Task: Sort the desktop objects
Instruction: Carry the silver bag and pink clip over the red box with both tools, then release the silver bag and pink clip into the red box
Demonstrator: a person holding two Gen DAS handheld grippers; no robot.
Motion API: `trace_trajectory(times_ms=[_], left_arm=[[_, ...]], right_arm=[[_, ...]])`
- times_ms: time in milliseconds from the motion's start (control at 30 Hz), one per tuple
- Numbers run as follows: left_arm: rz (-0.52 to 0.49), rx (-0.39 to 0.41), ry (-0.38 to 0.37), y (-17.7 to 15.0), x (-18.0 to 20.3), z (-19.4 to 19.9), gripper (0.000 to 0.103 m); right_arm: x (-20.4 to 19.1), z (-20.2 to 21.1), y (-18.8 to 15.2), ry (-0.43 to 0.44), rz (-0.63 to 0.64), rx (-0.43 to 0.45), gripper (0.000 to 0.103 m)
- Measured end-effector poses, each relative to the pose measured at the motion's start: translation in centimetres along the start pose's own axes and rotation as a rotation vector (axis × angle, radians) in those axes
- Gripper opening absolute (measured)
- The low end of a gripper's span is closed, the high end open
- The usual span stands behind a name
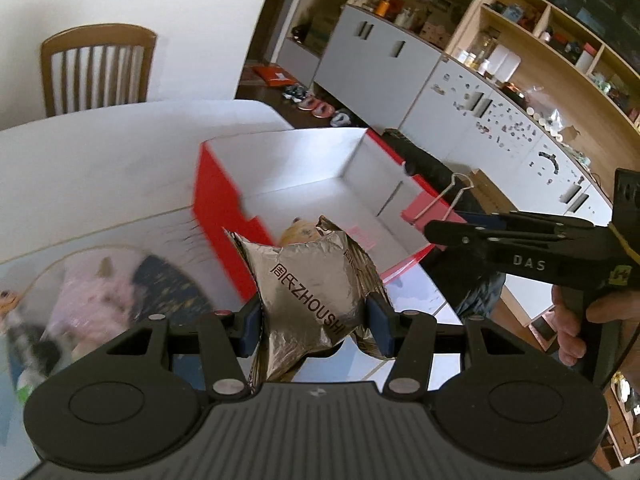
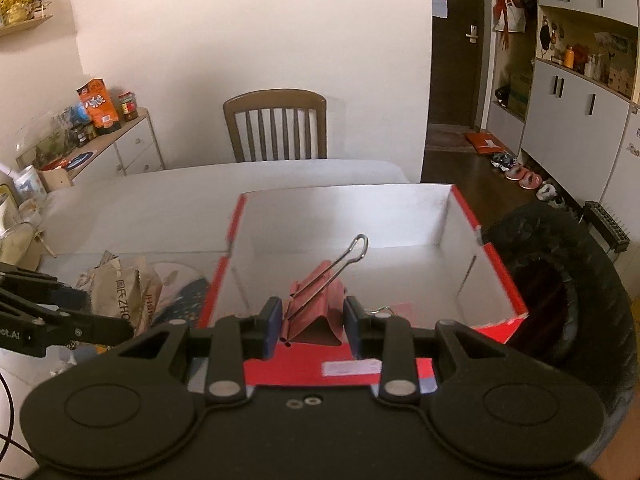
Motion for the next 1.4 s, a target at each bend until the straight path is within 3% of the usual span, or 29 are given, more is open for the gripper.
trace_trajectory(times_ms=[533,600,800,967,1267,1400], left_arm=[[-0.094,-0.112,-0.017,2.1,5.1,-10.9,0.053],[-0.099,-0.136,-0.015,2.0,5.1,-12.4,0.053],[-0.087,-0.22,0.019,1.1,4.3,-16.9,0.052],[-0.099,-0.272,0.028,0.2,4.1,-19.3,0.052],[-0.164,-0.35,0.013,-1.4,4.8,-21.6,0.053],[-0.099,-0.391,0.004,-2.2,4.1,-22.2,0.053]], right_arm=[[6.4,-4.6,1.0,0.038,-0.006,-0.054,0.032],[7.1,-5.5,0.9,0.038,-0.006,-0.065,0.024],[8.7,-9.7,-1.9,0.029,-0.005,-0.194,0.021],[9.2,-11.3,-3.9,0.025,-0.011,-0.255,0.021],[9.0,-11.5,-3.8,0.074,0.01,-0.264,0.023],[9.1,-11.8,-3.8,0.088,0.007,-0.27,0.026]])
Point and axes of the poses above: each gripper's, at about its wrist camera, not at the fingertips, and z roughly against the way its jaws point, x to its right, y to its top, the point moved 10 cm from there along -z, roughly the way its jaws point, and after that the axes turned 12 degrees about x, right-handed, at the moved point
